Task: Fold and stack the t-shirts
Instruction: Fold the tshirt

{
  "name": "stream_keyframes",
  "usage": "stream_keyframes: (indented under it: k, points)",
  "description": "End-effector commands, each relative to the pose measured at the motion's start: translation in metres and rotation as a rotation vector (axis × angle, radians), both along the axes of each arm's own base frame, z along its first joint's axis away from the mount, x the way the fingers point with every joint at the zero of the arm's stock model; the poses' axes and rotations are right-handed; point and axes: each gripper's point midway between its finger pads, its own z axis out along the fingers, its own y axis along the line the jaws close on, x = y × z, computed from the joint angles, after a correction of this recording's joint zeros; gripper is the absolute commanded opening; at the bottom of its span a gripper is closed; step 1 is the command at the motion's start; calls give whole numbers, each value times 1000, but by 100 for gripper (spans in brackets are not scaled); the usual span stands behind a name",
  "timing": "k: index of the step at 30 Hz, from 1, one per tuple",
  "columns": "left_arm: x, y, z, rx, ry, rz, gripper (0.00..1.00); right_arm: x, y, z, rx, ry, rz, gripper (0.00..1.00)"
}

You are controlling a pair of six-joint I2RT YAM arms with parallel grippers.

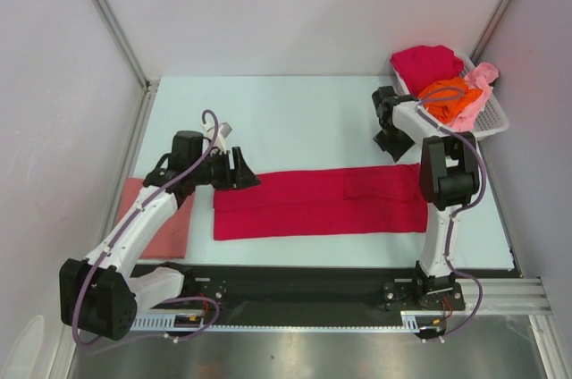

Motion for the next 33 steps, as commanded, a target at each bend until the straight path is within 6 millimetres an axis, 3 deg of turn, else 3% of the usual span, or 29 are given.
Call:
stream_keyframes:
  k: [1,7,19,33]
  points:
    - [3,-2,5,-22,-48,-40,66,-21,-18,11,-116,57,-75,59]
    - [2,-2,3,-28,-37,-49,66,-32,-17,5,-143,103,-85,59]
    - [0,-1,-1,-27,-22,-52,66,-25,-22,-6,-167,92,-64,52]
    - [-1,2,-3,-31,-10,-44,67,-30,-18,-22,-161,127,-67,36]
